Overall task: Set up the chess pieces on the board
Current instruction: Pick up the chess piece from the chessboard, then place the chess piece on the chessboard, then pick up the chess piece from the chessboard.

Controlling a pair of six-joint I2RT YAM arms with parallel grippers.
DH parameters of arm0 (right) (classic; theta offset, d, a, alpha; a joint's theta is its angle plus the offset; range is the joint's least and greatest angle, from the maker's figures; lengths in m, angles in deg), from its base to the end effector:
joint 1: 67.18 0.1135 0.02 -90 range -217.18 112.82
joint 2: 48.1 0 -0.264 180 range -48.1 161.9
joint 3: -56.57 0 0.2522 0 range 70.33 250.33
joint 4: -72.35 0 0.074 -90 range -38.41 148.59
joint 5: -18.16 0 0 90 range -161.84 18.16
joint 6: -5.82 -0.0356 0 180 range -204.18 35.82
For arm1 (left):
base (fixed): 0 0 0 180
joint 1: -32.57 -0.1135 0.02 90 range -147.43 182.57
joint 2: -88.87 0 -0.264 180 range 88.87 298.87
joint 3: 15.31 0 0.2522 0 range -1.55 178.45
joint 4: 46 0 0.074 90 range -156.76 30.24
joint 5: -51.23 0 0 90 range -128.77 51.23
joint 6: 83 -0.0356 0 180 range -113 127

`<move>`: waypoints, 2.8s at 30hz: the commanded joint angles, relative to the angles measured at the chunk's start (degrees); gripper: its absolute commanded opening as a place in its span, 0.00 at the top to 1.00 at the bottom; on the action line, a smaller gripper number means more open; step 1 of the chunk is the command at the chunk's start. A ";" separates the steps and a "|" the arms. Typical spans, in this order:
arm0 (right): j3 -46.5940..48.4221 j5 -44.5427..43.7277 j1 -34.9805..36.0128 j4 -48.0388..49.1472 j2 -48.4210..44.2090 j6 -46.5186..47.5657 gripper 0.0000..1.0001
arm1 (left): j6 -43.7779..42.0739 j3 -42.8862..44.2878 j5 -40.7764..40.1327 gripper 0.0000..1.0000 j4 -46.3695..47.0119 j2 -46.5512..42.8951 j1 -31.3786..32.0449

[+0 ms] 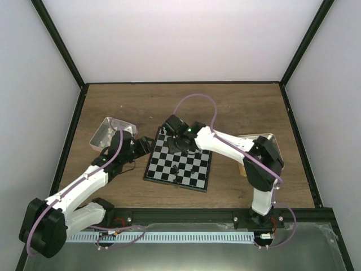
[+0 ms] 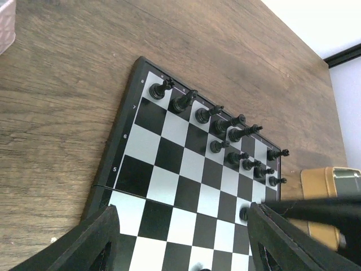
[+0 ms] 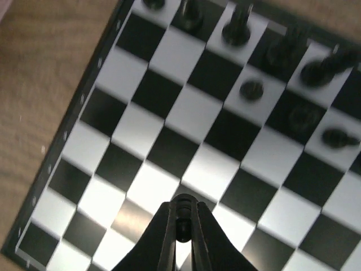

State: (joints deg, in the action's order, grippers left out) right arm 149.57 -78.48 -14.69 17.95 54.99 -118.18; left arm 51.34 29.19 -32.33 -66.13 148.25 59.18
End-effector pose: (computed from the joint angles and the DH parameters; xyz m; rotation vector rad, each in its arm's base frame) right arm 0.2317 0.2951 0.2278 -0.4022 2.6933 0.3072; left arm 0.1939 -0.1016 0.2132 -0.2877 2.2809 -0.7994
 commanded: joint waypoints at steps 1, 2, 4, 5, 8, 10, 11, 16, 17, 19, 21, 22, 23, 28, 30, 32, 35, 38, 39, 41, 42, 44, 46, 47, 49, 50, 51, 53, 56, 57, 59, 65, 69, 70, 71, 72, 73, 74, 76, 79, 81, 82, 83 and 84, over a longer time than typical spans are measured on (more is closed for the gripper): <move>7.29 -2.81 -3.20 0.28 6.04 2.84 0.96 | -0.54 0.38 -1.98 0.36 -1.35 -1.42 -0.20; 8.67 -2.83 -3.69 0.36 7.23 3.37 0.96 | -0.64 0.37 -2.16 0.36 -1.48 -1.57 -0.23; 10.92 -2.78 -4.49 0.97 9.53 4.19 0.96 | -0.69 0.37 -2.32 0.35 -1.69 -1.71 -0.19; 11.79 -2.69 -4.83 1.16 10.49 4.51 0.96 | -0.74 0.29 -2.34 0.35 -1.71 -1.72 -0.28; 13.83 -2.74 -5.43 1.17 13.16 5.11 0.96 | -0.70 0.28 -2.23 0.35 -1.59 -1.42 -0.24; 14.36 -2.83 -5.76 1.54 14.34 5.21 0.96 | -0.74 0.27 -2.08 0.35 -1.44 -1.22 -0.26; 14.55 -2.98 -5.92 1.61 14.82 5.24 0.96 | -0.68 0.28 -2.00 0.35 -1.35 -1.13 -0.22; 14.93 -2.54 -6.41 2.98 16.68 5.61 0.96 | -0.73 0.28 -1.70 0.35 -1.10 -0.77 -0.24; 15.01 -2.20 -6.54 3.42 17.02 5.69 0.96 | -0.72 0.28 -1.62 0.35 -1.02 -0.74 -0.20; 15.13 -1.94 -6.51 4.07 17.59 5.76 0.96 | -0.73 0.24 -1.52 0.35 -1.01 -0.69 -0.24; 15.51 -2.10 -6.51 4.17 18.10 5.77 0.96 | -0.66 0.28 -1.34 0.35 -1.01 -0.62 -0.25; 15.72 -2.26 -6.57 4.12 18.32 5.76 0.96 | -0.69 0.28 -1.34 0.35 -1.01 -0.66 -0.24; 15.97 -2.39 -6.59 4.02 18.63 5.85 0.95 | -0.67 0.28 -1.33 0.35 -1.08 -0.71 -0.23; 16.60 -3.20 -6.70 3.90 19.78 5.95 0.94 | -0.64 0.28 -1.17 0.35 -1.01 -0.67 -0.21; 16.79 -3.13 -6.70 3.90 19.87 6.04 0.93 | -0.61 0.28 -1.08 0.35 -0.93 -0.56 -0.22; 17.07 -2.95 -6.70 3.56 19.76 5.99 0.90 | -0.63 0.36 -0.99 0.35 -0.92 -0.49 -0.24; 17.29 -2.79 -6.70 3.31 18.80 5.98 0.84 | -0.67 0.37 -0.83 0.35 -0.93 -0.44 -0.27; 17.56 -2.45 -6.70 3.29 16.80 6.12 0.77 | -0.74 0.46 -0.80 0.35 -0.88 -0.49 -0.24; 17.73 -2.24 -6.70 3.22 15.96 6.12 0.75 | -0.74 0.44 -0.70 0.35 -0.84 -0.41 -0.28; 17.95 -1.95 -6.74 3.03 13.93 6.04 0.72 | -0.73 0.53 -0.72 0.35 -0.81 -0.32 -0.24; 17.96 -1.71 -6.70 3.03 12.84 5.98 0.71 | -0.74 0.59 -0.66 0.35 -0.75 -0.26 -0.25; 17.48 -1.23 -6.70 2.74 10.58 5.54 0.68 | -0.82 0.62 -0.56 0.35 -0.60 -0.18 -0.25; 15.02 -0.79 -6.70 3.07 7.21 4.87 0.65 | -0.85 0.63 -0.38 0.35 -0.58 -0.22 -0.25; 12.92 -0.68 -6.70 3.64 5.06 4.47 0.63 | -0.93 0.63 -0.23 0.35 -0.57 -0.22 -0.29; 7.61 -0.66 -6.70 4.37 0.57 3.37 0.61 | -1.17 0.63 0.01 0.35 -0.57 -0.14 -0.24; 4.62 -0.69 -6.70 4.44 -1.76 2.58 0.60 | -1.38 0.56 0.24 0.35 -0.39 -0.14 -0.24; 0.71 -0.67 -6.70 4.18 -3.82 1.68 0.59 | -1.57 0.54 0.55 0.35 -0.21 0.01 -0.20; -5.18 0.10 -6.70 3.49 -8.19 -0.15 0.57 | -1.88 0.63 1.06 0.35 0.17 0.47 -0.17; -13.95 2.58 -6.42 2.59 -13.70 -2.31 0.56 | -1.77 0.71 1.78 0.35 0.94 1.36 -0.18; -16.50 3.38 -6.13 2.37 -15.37 -2.78 0.55 | -1.62 0.72 2.17 0.35 1.36 1.60 -0.16; -20.95 4.87 -5.20 2.20 -17.99 -3.28 0.53 | -1.26 0.72 2.74 0.35 2.25 2.19 -0.16; -24.65 6.63 -1.08 3.15 -17.81 -1.33 0.50 | -0.35 0.78 3.79 0.35 3.86 3.58 -0.16; -22.73 5.32 0.91 2.91 -13.92 -0.27 0.52 | -0.13 0.81 4.04 0.36 3.92 3.65 -0.16; -22.32 4.83 1.22 2.74 -13.02 -0.09 0.53 | -0.13 0.80 4.02 0.36 3.79 3.57 -0.16; -21.96 4.41 1.52 2.56 -12.23 0.05 0.55 | -0.13 0.80 3.96 0.36 3.66 3.51 -0.16; -21.68 3.71 1.74 2.34 -11.61 0.11 0.57 | -0.13 0.70 3.92 0.36 3.59 3.43 -0.16; -21.52 3.28 1.92 2.14 -11.07 0.15 0.59 | -0.08 0.71 3.86 0.36 3.56 3.39 -0.16; -21.38 2.91 2.19 1.97 -10.73 0.16 0.60 | -0.12 0.72 3.85 0.36 3.55 3.38 -0.17; -21.35 2.44 2.28 1.72 -10.25 0.16 0.64 | -0.12 0.72 3.85 0.36 3.59 3.51 -0.16; -21.65 2.20 2.69 1.92 -10.11 0.53 0.67 | -0.11 0.72 4.01 0.36 3.88 3.79 -0.16; -21.76 2.12 2.78 2.26 -9.74 0.98 0.69 | -0.12 0.76 4.17 0.36 4.05 4.03 -0.21; -21.83 2.07 2.79 2.37 -9.48 1.10 0.71 | -0.13 0.81 4.24 0.36 4.10 4.10 -0.17; -21.78 2.06 2.86 2.57 -9.22 1.24 0.73 | -0.13 0.85 4.28 0.36 4.11 4.21 -0.16; -21.76 2.08 2.88 2.65 -8.96 1.36 0.74 | -0.08 0.89 4.36 0.36 4.10 4.23 -0.16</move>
State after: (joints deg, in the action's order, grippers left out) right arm 125.99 -74.98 -12.37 20.35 44.65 -117.59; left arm 51.36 29.19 -28.79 -63.20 151.94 59.18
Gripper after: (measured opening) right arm 0.278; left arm 0.644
